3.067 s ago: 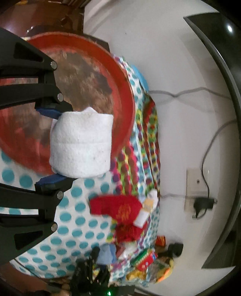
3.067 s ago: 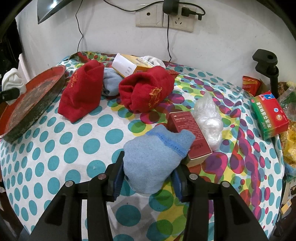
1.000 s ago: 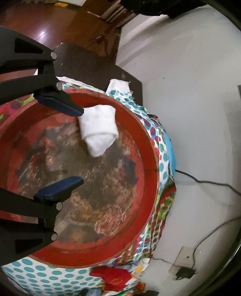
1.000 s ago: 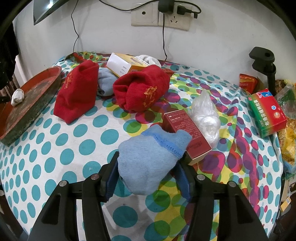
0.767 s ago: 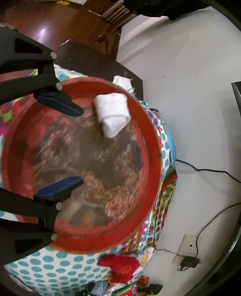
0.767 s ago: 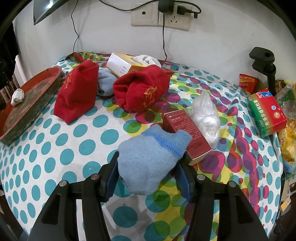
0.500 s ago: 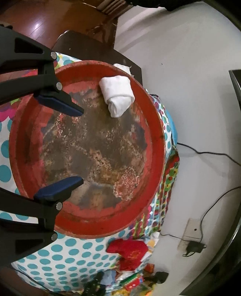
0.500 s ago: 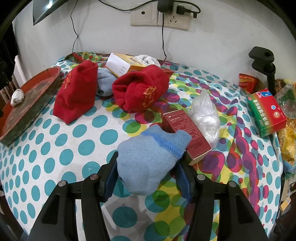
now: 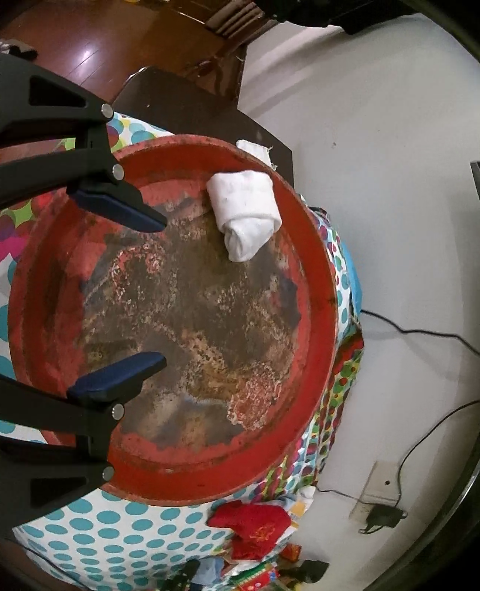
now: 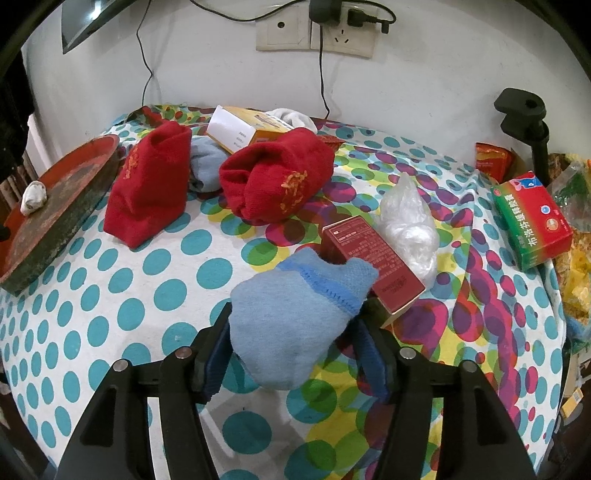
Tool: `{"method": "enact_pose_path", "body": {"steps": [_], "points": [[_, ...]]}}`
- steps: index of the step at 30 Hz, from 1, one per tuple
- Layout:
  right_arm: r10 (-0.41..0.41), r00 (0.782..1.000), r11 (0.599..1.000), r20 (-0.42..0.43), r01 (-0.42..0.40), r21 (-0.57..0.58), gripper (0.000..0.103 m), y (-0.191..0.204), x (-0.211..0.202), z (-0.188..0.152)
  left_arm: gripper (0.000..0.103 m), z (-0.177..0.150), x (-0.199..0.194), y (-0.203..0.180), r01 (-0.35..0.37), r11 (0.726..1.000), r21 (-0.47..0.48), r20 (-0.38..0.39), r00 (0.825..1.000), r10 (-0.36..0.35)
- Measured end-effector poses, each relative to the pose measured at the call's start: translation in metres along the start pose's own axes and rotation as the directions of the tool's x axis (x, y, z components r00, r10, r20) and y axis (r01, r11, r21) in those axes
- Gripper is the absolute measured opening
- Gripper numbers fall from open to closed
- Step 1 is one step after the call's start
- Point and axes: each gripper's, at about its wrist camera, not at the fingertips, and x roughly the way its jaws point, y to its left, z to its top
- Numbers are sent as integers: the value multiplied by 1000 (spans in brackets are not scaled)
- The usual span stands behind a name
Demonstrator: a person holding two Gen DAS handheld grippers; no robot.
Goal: Organize objects
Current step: 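Carry the light-blue sock in the right tool toward the red tray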
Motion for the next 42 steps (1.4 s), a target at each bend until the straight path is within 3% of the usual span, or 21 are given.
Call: {"method": "enact_pose_path", "body": {"steps": [7, 11, 22, 32, 42], "points": [[-18, 1000, 999, -8, 18, 30, 59, 1, -1, 0, 69, -2, 1, -10, -9, 998, 55, -1, 1000, 9], [-38, 999, 999, -20, 38, 18, 40, 14, -3, 4, 69, -1, -1, -7, 35, 999, 26, 2, 999, -35], [-42, 999, 999, 19, 41, 34, 39, 45, -19, 18, 69, 3, -6, 19, -2, 995, -97, 19, 1000, 3], [46, 997, 999, 62, -45, -22, 39, 103, -44, 27, 69, 5, -16, 24, -119, 984, -133, 27, 992, 124], [149, 986, 986, 80, -142, -82, 39, 169, -57, 53, 69, 2, -13, 44, -133, 969, -208, -6, 991, 134]]}}
